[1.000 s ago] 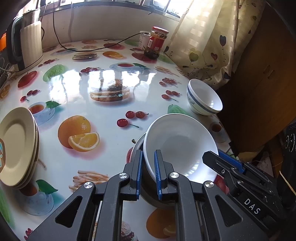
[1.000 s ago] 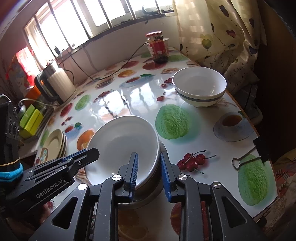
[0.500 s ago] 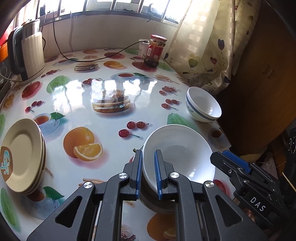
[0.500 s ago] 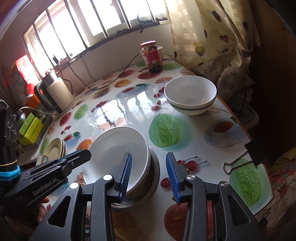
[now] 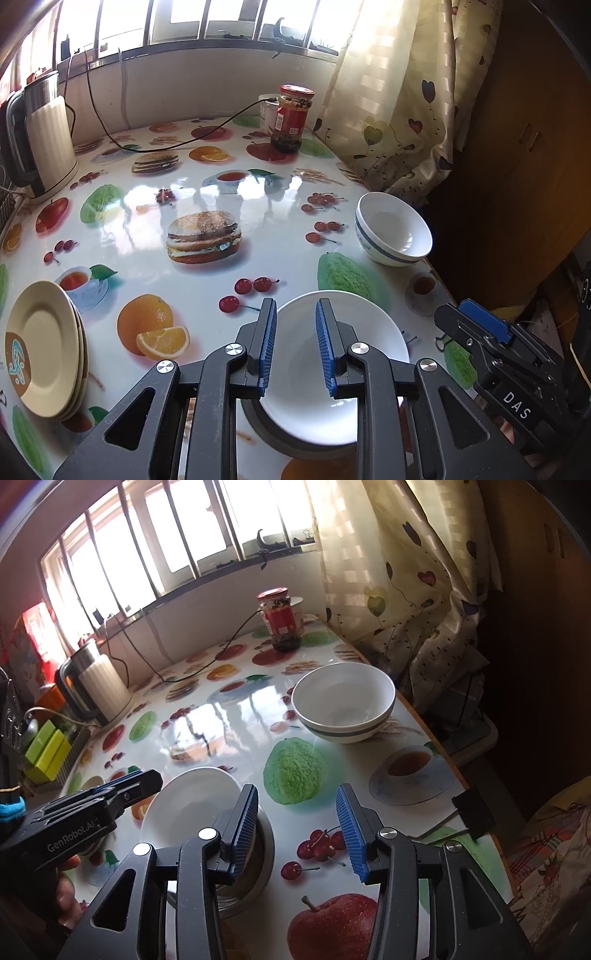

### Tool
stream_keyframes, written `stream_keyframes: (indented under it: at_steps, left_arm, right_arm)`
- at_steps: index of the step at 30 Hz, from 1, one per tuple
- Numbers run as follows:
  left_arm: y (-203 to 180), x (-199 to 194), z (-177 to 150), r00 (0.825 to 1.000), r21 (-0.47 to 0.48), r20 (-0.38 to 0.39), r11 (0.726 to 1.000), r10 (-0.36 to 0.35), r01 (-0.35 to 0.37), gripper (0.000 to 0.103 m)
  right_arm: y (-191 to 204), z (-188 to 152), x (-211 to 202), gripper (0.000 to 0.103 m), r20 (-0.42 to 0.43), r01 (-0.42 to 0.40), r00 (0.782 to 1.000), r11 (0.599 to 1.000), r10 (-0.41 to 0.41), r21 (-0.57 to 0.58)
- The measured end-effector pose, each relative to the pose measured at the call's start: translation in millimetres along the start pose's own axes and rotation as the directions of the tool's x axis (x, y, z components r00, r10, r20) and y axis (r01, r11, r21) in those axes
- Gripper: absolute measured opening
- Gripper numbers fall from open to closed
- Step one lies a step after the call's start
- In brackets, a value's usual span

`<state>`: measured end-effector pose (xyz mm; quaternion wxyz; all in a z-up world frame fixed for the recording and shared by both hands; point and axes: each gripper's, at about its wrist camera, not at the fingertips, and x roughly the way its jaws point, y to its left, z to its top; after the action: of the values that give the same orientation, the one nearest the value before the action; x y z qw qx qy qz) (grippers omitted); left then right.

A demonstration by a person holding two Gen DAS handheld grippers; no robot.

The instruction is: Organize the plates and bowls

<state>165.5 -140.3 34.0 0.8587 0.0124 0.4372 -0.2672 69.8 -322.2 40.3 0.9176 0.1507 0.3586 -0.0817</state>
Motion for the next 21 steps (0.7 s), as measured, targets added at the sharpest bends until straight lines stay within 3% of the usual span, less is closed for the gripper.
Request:
stream_keyframes:
  at_steps: [9, 21]
  left_arm:
    - [-24, 13, 22, 0.999, 0.053, 0.007, 0.998, -0.038, 0.037, 0.023]
    - [-49, 51, 57, 0.995, 0.068, -0.071, 0.995, -0.070, 0.075, 0.024]
  right_arm:
    - [-27, 17, 8, 0.048, 0.018, 0.049, 0.999, 0.999, -0.049, -0.017]
    - [-58, 42, 28, 0.048, 0.021, 0.082, 0.996, 0.997, -0.082, -0.001]
